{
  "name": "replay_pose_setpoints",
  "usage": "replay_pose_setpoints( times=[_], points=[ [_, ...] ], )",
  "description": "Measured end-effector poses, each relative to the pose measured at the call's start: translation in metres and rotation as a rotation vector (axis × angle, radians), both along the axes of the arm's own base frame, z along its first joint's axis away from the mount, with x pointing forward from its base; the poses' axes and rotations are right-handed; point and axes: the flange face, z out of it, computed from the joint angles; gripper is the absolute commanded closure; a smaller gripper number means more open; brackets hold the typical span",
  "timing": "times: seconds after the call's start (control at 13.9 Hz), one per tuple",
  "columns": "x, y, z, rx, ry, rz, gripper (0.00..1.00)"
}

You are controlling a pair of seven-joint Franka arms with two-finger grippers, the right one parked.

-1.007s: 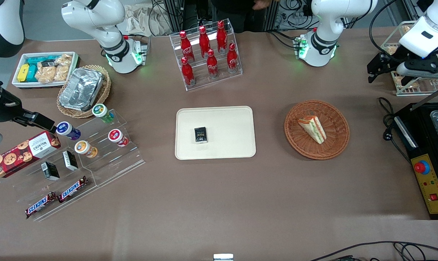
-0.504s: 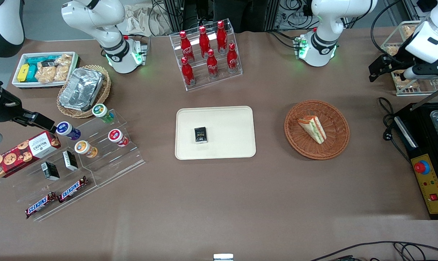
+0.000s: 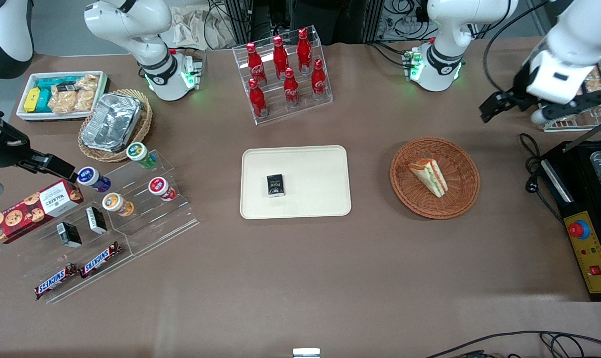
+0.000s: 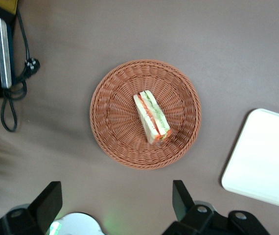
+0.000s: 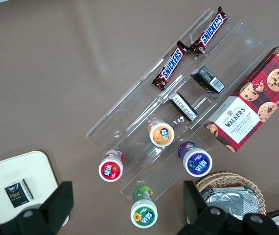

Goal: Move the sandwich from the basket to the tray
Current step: 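Move the left gripper over the wrapped sandwich in the wicker basket, then lower the open left gripper and close it on the sandwich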

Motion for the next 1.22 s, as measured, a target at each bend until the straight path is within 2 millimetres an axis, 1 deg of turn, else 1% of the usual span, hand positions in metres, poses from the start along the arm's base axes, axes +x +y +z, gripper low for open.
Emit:
replay_pose_setpoints(
  times=[0.14, 0.22, 0.29, 0.43, 0.58, 0.72, 0.94, 1.22],
  points=[
    [0.007, -0.018, -0.024, 0.034, 0.019, 0.067, 0.00],
    [0.011, -0.023, -0.038, 0.048, 0.026, 0.089, 0.00],
    [0.015, -0.026, -0.055, 0.055, 0.028, 0.104, 0.00],
    [0.018, -0.026, -0.094, 0.057, 0.027, 0.138, 0.00],
    [0.017, -0.027, -0.132, 0.054, 0.020, 0.166, 0.00],
    [0.015, -0.032, -0.163, 0.060, 0.038, 0.185, 0.00],
    [0.021, -0.040, -0.198, 0.070, 0.051, 0.202, 0.00],
    [0.030, -0.044, -0.235, 0.062, 0.049, 0.223, 0.00]
  ],
)
